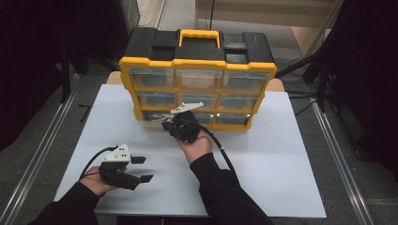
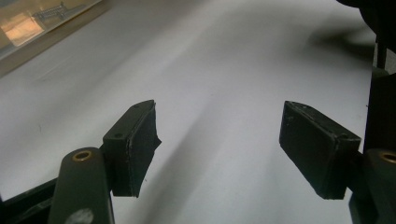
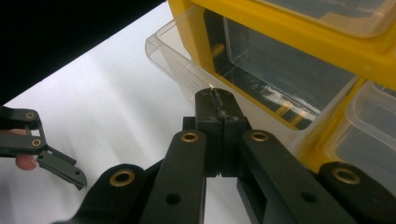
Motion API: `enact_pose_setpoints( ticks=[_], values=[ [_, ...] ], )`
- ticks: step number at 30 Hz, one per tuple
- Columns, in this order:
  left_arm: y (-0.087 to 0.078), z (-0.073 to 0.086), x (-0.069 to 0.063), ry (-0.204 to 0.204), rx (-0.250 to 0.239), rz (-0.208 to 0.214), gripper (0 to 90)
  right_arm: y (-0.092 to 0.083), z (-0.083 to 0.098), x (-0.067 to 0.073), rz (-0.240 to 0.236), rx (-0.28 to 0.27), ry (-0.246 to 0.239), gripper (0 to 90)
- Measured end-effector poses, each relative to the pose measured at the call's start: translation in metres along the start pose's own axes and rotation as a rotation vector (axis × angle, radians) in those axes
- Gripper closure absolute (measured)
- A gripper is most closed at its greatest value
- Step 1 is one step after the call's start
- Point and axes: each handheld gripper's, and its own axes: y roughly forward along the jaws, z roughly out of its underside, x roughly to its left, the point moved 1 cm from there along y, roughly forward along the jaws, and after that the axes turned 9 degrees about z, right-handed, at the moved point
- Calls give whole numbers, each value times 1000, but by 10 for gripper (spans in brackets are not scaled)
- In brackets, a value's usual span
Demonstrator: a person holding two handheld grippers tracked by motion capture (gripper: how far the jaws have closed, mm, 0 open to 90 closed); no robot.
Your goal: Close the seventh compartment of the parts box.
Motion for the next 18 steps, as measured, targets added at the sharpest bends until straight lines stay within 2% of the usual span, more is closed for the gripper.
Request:
enact_pose_setpoints(
  ticks=[3,6,11,18],
  values=[
    [-1,0,0,0,-4,-1,276,1,0,0,-8,0,13,900],
    [0,-1,-1,1,4,1,276,2,-1,0,16,-4,10,900],
    [1,0,0,1,6,5,276,3,-3,0,27,-6,1,900],
    [0,0,1,-4,3,-3,276,5,-5,-2,36,-6,13,900]
  ],
)
